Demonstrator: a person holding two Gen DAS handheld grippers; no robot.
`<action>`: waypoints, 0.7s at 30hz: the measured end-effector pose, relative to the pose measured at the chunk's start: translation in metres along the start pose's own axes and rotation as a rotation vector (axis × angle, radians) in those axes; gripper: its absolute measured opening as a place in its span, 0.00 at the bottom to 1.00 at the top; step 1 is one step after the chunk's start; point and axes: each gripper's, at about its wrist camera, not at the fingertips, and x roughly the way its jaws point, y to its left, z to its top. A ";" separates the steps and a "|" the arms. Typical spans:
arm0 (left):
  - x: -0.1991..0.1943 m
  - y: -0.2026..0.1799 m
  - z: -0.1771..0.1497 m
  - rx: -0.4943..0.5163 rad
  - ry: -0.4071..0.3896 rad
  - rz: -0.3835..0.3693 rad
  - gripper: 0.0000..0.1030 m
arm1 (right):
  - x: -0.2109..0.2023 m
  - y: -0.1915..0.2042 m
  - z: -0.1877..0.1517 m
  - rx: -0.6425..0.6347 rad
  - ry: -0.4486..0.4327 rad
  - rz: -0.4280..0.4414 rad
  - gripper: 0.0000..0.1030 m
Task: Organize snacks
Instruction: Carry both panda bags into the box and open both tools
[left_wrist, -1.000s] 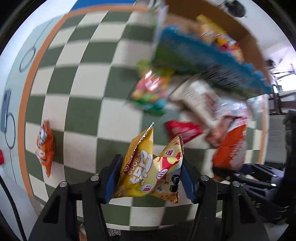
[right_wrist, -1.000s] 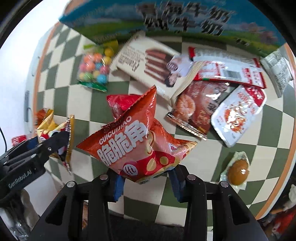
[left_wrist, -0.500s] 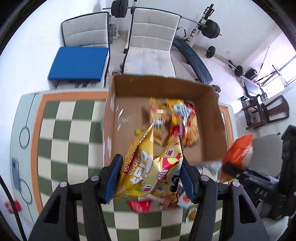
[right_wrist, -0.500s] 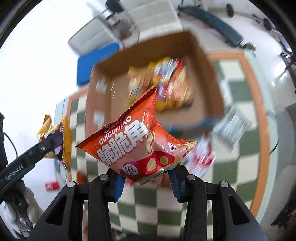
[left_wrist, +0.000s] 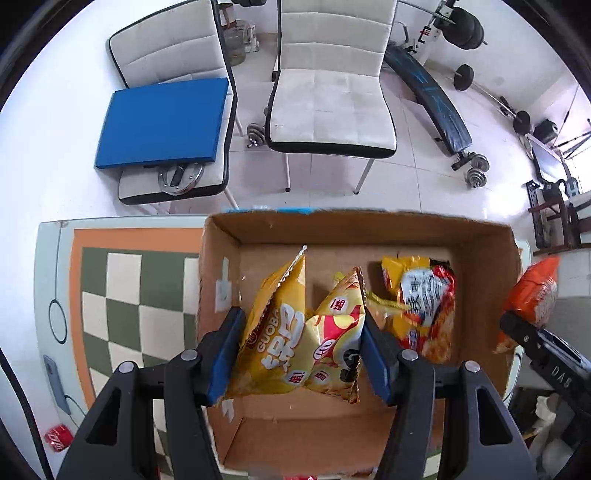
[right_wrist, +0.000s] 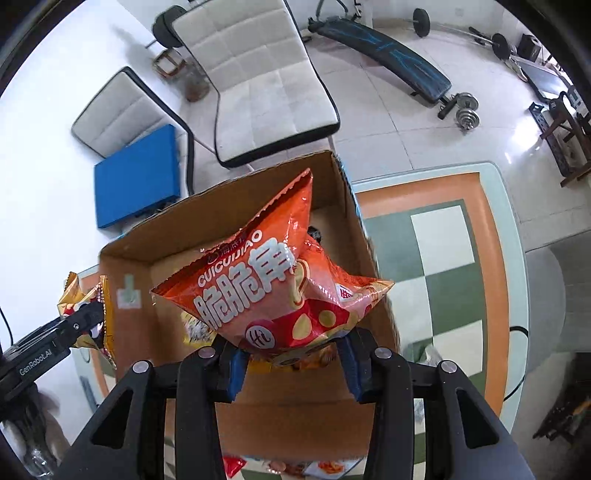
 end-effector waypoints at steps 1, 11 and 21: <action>0.002 0.000 0.003 -0.003 0.005 -0.002 0.57 | 0.004 -0.001 0.004 -0.002 0.000 -0.026 0.52; 0.007 0.001 0.011 -0.011 -0.023 -0.023 0.93 | 0.016 0.010 0.007 -0.058 -0.002 -0.068 0.86; -0.003 0.002 -0.007 -0.019 -0.013 -0.052 0.93 | 0.015 0.036 -0.021 -0.181 -0.017 -0.081 0.96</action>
